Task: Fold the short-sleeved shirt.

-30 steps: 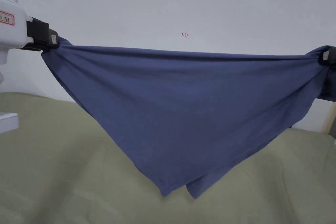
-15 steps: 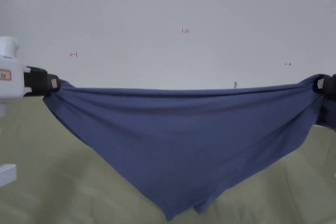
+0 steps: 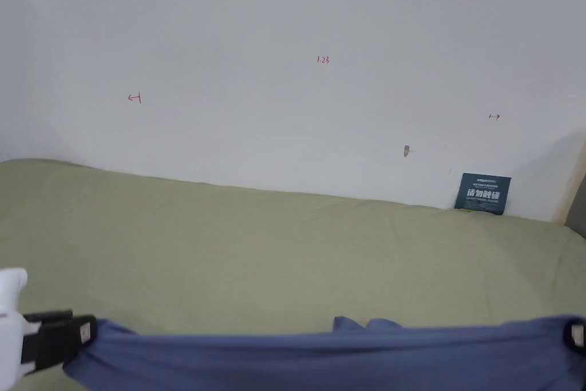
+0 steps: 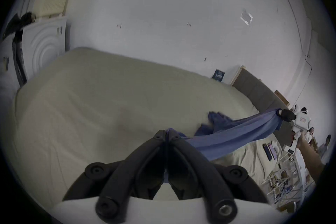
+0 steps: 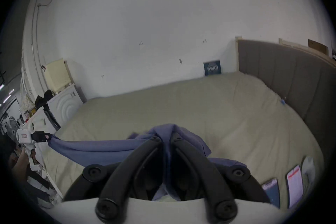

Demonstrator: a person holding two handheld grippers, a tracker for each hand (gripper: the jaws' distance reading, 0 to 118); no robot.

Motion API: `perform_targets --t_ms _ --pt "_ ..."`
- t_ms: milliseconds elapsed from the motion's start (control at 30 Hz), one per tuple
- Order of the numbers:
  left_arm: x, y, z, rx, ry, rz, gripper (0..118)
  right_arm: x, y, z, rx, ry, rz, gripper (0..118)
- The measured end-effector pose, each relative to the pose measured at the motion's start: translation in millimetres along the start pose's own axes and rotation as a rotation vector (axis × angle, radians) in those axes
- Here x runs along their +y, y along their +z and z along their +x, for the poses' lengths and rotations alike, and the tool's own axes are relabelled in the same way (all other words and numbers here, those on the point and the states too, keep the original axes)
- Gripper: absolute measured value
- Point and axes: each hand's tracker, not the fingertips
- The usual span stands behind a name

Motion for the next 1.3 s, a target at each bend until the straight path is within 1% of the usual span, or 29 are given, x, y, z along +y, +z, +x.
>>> perform_targets --t_ms 67,100,200,300,333,367,400,433,467,500,533,567,600,633,700,733,800,833,867,967,1000,1033,1067,1100,1133,1167,1200,1233,1300 --pt "-29.5 2.5 -2.4 -0.001 0.051 -0.048 0 -30.2 8.1 3.9 -0.011 -0.005 -0.057 7" --pt "-41.4 3.8 -4.0 0.008 0.061 -0.066 0 -42.1 11.9 4.4 -0.016 0.008 -0.080 7" --pt "-76.1 7.3 -7.6 0.022 0.086 -0.121 0 -74.7 21.6 8.7 -0.040 -0.004 -0.131 7" --pt "-102.6 10.7 -10.7 0.024 0.125 -0.162 0 -97.8 29.3 12.4 -0.062 -0.057 -0.188 7" --pt "-109.9 12.6 -10.9 0.017 0.148 -0.172 0 -102.7 29.6 13.0 -0.074 -0.056 -0.215 7" --pt "-115.9 14.3 -11.3 0.016 0.161 -0.180 1 -108.4 26.8 23.6 -0.082 -0.036 -0.223 7" --pt "-121.2 15.6 -10.9 0.018 0.179 -0.185 7 -111.9 27.6 23.5 -0.086 -0.026 -0.223 8" --pt "-126.5 17.3 -10.5 0.002 0.201 -0.186 19 -113.6 28.3 23.5 -0.085 -0.023 -0.229 12" --pt "-130.5 21.5 -9.2 -0.003 0.204 -0.165 48 -114.5 29.2 23.5 -0.082 -0.031 -0.239 29" --pt "-133.1 24.6 -7.1 0.002 0.217 -0.145 97 -116.1 32.7 24.4 -0.096 -0.043 -0.237 68" --pt "-133.1 25.1 -3.7 0.010 0.255 -0.133 118 -115.6 34.0 22.9 -0.135 -0.079 -0.205 76" --pt "-132.1 26.7 -0.1 -0.007 0.284 -0.121 118 -109.6 37.8 23.4 -0.133 -0.086 -0.176 76" --pt "-125.6 36.2 2.9 -0.031 0.304 -0.059 118 -104.3 40.9 22.7 -0.114 -0.108 -0.153 76" --pt "-119.3 42.4 12.7 -0.053 0.294 -0.051 118 -99.5 47.3 15.3 -0.107 -0.108 -0.109 76" --pt "-99.2 52.5 39.0 0.035 0.188 0.003 118 -82.6 55.0 -4.2 -0.149 -0.046 -0.062 76" --pt "-89.1 50.5 50.6 0.062 0.123 0.043 118 -73.7 59.6 -20.5 -0.167 0.004 -0.025 76" --pt "-74.3 54.8 84.1 0.181 0.028 0.114 118 -67.7 68.8 -58.2 -0.183 0.113 0.038 76" --pt "-69.3 55.6 107.3 0.205 -0.013 0.155 118 -66.3 72.6 -78.8 -0.200 0.172 0.069 76" --pt "-69.3 46.6 113.8 0.225 -0.042 0.191 118 -67.1 76.7 -99.5 -0.204 0.216 0.095 76" --pt "-84.2 46.3 172.6 0.308 -0.089 0.273 116 -88.6 87.9 -151.7 -0.185 0.273 0.188 74" --pt "-93.4 50.9 193.6 0.301 -0.106 0.295 111 -96.4 90.8 -164.0 -0.185 0.272 0.190 73" --pt "-105.9 49.9 210.8 0.293 -0.136 0.303 98 -109.6 91.9 -179.2 -0.206 0.289 0.191 73" --pt "-117.6 47.1 226.6 0.299 -0.166 0.288 73 -118.2 93.3 -191.6 -0.220 0.298 0.173 65" --pt "-129.0 42.9 238.5 0.311 -0.199 0.263 17 -125.5 93.9 -199.8 -0.225 0.311 0.154 18" --pt "-139.5 42.7 247.4 0.310 -0.231 0.244 0 -134.2 95.5 -205.1 -0.224 0.309 0.150 1" --pt "-154.8 42.8 255.5 0.323 -0.236 0.255 0 -139.2 97.2 -208.9 -0.214 0.300 0.157 0" --pt "-164.3 43.1 258.4 0.287 -0.240 0.243 0 -143.6 98.5 -211.0 -0.167 0.269 0.137 0" --pt "-173.9 42.1 262.3 0.257 -0.231 0.234 0 -146.9 98.6 -213.0 -0.158 0.246 0.107 0" --pt "-181.8 38.0 260.4 0.257 -0.212 0.195 0 -163.8 95.0 -209.8 -0.154 0.242 0.075 0"
